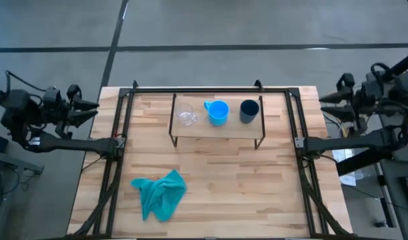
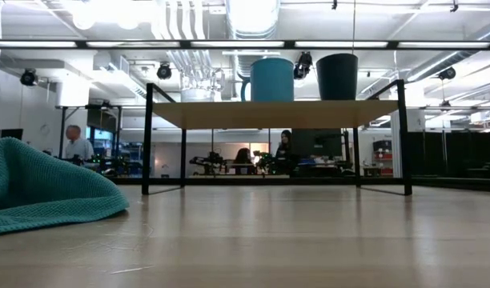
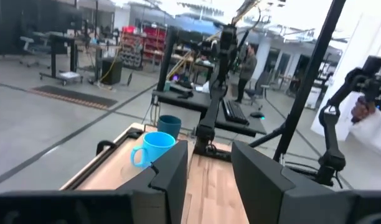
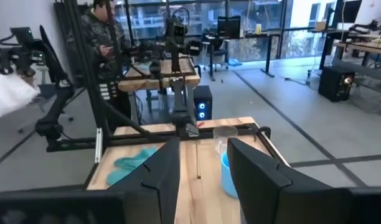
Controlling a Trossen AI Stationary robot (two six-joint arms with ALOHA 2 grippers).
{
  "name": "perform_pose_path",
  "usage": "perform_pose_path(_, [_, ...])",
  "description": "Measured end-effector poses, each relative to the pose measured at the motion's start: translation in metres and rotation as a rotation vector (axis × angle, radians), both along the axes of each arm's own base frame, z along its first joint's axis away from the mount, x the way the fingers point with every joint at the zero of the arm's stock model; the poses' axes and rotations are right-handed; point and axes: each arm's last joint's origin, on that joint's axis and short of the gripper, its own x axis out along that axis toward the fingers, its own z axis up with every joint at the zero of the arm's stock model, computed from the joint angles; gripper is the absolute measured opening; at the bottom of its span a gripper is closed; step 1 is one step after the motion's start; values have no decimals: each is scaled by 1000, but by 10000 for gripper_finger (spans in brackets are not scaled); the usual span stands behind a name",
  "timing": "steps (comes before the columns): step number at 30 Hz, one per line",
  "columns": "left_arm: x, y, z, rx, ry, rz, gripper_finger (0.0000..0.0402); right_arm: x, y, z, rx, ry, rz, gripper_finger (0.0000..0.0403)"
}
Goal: Stack small to large cups/mugs on shelf
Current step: Return to Home Position
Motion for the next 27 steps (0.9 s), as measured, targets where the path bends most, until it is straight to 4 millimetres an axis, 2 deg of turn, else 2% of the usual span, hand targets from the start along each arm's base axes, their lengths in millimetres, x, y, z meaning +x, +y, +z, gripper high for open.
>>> perform_pose_path(7, [7, 0, -43, 11, -73, -3, 112, 6, -1, -55, 40, -63, 1, 123])
perform_pose_path(15, [19, 0, -94, 9, -179, -11, 112, 22, -2, -107, 57, -162, 11, 130])
perform_pose_path(18, [35, 0, -111, 5, -116, -19, 112, 26, -2, -125, 68, -186, 12, 129])
perform_pose_path(21, [44, 0, -110, 8, -164, -32, 112, 28, -3, -143, 96, -201, 14, 125])
perform_pose_path(24, [54, 0, -120, 24, -180, -32, 112, 30, -3, -158, 126, -221, 16, 121])
perform_pose_path(27, [57, 0, -120, 38, -267, -31, 112, 30, -3, -171, 129, -250, 18, 121])
